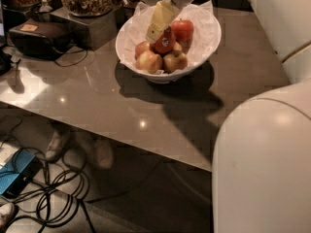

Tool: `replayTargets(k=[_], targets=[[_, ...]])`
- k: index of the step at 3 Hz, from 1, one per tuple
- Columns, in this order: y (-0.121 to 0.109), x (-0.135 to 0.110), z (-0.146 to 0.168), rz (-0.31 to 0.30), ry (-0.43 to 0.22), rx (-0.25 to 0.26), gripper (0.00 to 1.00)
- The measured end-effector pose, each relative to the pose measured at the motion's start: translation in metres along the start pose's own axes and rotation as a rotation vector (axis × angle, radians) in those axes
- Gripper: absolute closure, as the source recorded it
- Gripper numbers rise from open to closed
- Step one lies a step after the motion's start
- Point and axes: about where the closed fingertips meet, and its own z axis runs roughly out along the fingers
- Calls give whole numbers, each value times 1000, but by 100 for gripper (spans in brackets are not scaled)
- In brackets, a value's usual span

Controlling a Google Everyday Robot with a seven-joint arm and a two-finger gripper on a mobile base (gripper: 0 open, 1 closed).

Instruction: Pick apple from white bowl

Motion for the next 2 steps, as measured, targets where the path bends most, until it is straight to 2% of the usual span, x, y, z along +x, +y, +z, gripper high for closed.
replayTargets(k=[2], targets=[[-6, -2, 21, -4, 19, -22, 30]])
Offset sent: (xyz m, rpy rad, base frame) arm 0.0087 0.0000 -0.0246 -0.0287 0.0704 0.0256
